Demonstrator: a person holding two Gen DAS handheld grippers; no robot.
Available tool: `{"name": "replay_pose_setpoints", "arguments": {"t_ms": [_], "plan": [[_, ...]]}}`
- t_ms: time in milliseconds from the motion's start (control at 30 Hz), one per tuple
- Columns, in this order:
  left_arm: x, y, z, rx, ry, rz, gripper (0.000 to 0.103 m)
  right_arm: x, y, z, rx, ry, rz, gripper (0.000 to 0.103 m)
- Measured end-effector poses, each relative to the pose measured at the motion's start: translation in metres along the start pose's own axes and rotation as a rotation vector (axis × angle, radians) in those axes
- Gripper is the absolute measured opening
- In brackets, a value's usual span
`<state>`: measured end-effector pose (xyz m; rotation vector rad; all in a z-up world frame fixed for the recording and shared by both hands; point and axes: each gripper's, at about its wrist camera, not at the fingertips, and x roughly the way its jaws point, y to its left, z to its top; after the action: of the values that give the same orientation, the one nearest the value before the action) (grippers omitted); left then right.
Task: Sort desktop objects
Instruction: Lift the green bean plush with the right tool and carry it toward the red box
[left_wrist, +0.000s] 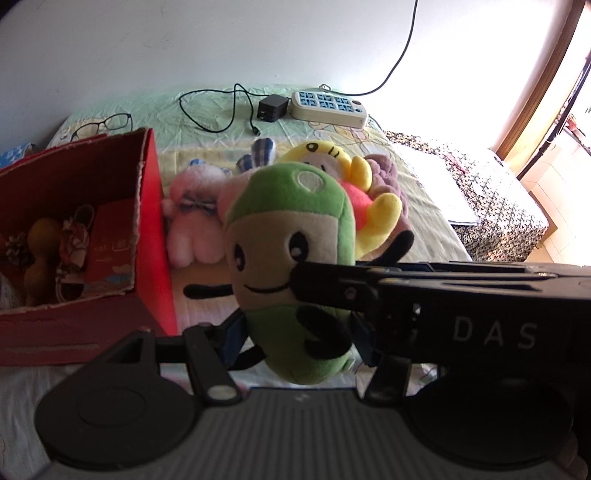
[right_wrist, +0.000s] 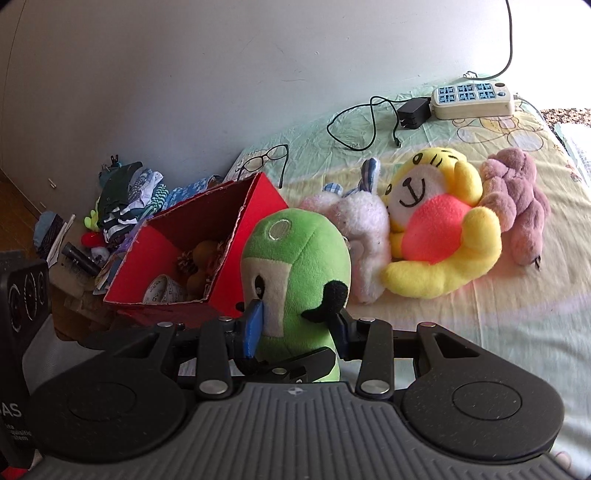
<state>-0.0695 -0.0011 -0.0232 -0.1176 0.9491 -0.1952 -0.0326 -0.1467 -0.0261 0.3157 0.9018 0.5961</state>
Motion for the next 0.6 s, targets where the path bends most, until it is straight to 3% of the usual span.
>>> {"name": "replay_pose_setpoints", "arguments": {"t_ms": [267,433,600], "plan": [[-0.037,0.044,-0.03,0.017,0.027,0.005,0.058,0.012,0.055,-0.03,0.008,0.017,0.004,0.042],[-0.064,0.062,-0.043,0.071,-0.012,0.04,0.058,0.025,0.08,-0.045,0.028,0.045,0.008,0.044],[-0.061,0.078,-0.053,0.066,0.013,0.021,0.054,0.037,0.093,-0.059,0.078,0.062,-0.001,0.038]]}}
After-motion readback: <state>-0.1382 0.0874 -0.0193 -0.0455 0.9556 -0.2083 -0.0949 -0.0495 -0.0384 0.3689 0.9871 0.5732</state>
